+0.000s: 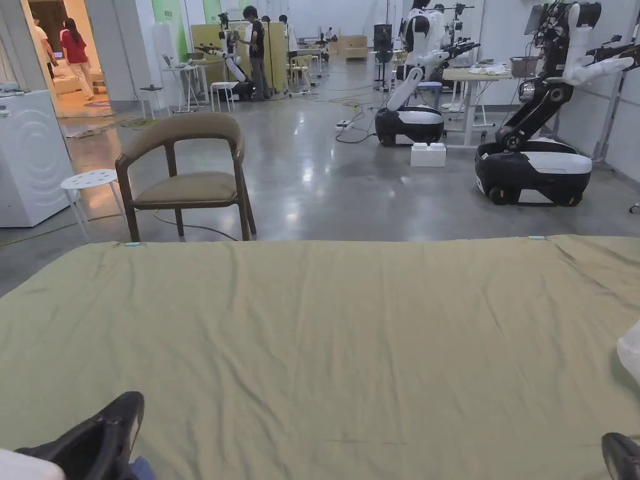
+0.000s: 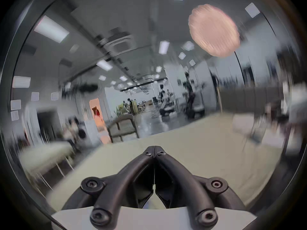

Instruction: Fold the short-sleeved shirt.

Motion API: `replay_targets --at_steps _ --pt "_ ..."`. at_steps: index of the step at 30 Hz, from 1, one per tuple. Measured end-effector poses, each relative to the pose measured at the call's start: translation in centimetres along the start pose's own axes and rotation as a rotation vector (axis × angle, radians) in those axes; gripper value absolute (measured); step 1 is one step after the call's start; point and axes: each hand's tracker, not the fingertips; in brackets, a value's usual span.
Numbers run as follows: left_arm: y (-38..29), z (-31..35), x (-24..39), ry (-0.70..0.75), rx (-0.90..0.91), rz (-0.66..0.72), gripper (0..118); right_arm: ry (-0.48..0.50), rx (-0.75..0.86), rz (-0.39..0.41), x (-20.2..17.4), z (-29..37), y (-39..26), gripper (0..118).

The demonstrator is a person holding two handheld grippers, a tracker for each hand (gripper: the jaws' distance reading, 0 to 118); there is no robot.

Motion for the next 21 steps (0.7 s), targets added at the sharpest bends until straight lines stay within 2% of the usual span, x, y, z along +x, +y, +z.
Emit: replay_targets --at_steps 1,2,3,4,6,15,21 --pt "-0.7 0.1 0.0 0.018 -0.021 0.056 0 0.041 -0.014 -0.144 0.9 0.0 -0.5 0" --pt "-1.1 0.1 0.3 0.029 -0.048 0.082 0 0.065 -0.024 -0.188 1.4 0.0 -0.8 0" --pt "-1.4 0.1 0.3 0.027 -0.07 0.104 0 0.058 -0.025 -0.197 1.5 0.0 -1.0 0" --pt "-1.6 0.2 0.3 0.032 -0.089 0.125 0 0.04 -0.019 -0.134 0.9 0.2 -0.7 0" --pt "-1.8 0.3 0.6 0.035 -0.079 0.127 0 0.04 -0.007 -0.075 0.7 0.3 -0.4 0" --pt "-1.5 0.7 0.7 0.039 -0.059 0.101 0 0.094 -0.002 -0.027 -1.8 -0.2 0.4 0" --pt "-1.5 2.6 -1.0 0.139 -0.048 0.099 0 0.206 -0.001 -0.021 -5.0 -1.7 0.7 0"
